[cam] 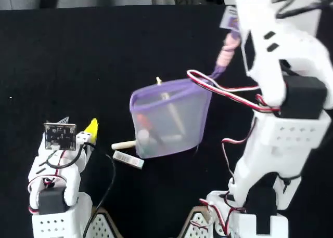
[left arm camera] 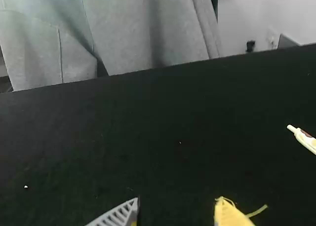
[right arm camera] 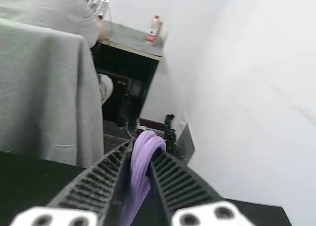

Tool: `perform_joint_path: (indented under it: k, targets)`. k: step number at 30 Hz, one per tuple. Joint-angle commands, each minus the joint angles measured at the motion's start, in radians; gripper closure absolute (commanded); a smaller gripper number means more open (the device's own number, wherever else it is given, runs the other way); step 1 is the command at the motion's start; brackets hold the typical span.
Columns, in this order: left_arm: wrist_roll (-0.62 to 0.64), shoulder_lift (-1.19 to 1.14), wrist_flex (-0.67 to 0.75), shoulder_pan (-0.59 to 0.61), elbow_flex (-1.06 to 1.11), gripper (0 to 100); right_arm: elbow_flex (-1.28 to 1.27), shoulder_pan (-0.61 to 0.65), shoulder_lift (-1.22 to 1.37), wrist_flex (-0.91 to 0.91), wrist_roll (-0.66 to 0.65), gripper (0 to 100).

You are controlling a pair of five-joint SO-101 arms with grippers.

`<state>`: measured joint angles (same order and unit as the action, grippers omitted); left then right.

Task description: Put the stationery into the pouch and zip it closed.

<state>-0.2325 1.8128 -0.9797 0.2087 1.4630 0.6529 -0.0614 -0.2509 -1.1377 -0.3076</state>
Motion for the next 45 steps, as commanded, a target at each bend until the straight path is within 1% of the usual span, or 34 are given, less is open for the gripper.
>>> perform_joint_path:
  k: [1,3,5,9,11,16,20,25,33,37,39,42,45]
  targets:
    - [-0.014,0.006,-0.006,-0.042,0.002,75,0.143,-0.083,-0.056,-0.084,0.123,98.7]
    - [-0.014,0.006,-0.025,-0.093,0.024,75,0.196,-0.097,-0.056,-0.132,0.186,98.7]
    - [-0.014,0.008,-0.028,-0.139,0.064,75,0.249,-0.098,-0.056,-0.164,0.215,98.7]
    - [-0.023,0.009,-0.025,-0.163,0.110,75,0.361,-0.100,-0.056,-0.133,0.210,98.7]
    - [-0.049,0.009,-0.025,-0.173,0.110,75,0.427,-0.101,-0.056,-0.115,0.210,98.7]
    - [-0.091,0.009,-0.032,-0.278,0.114,75,0.538,-0.101,-0.056,-0.117,0.140,98.7]
    - [-0.094,0.009,-0.023,-0.337,0.108,75,0.542,-0.101,-0.053,-0.129,0.106,98.7]
    - [-0.198,0.008,0.037,-0.437,0.113,75,0.541,-0.103,-0.047,-0.209,0.087,98.7]
    - [-0.204,0.005,0.014,-0.506,0.076,75,0.541,-0.236,-0.047,-0.336,0.092,98.7]
    - [-0.261,0.005,0.017,-0.595,0.038,75,0.541,-0.242,-0.047,-0.397,0.092,98.7]
    - [-0.258,0.003,0.026,-0.616,-0.008,76,0.541,-0.242,-0.047,-0.402,0.092,98.7]
    - [-0.212,-0.074,0.104,-0.604,-0.090,79,0.541,-0.242,-0.048,-0.404,0.092,98.7]
    - [-0.203,-0.281,0.192,-0.581,-0.199,82,0.541,-0.241,-0.045,-0.402,0.092,98.7]
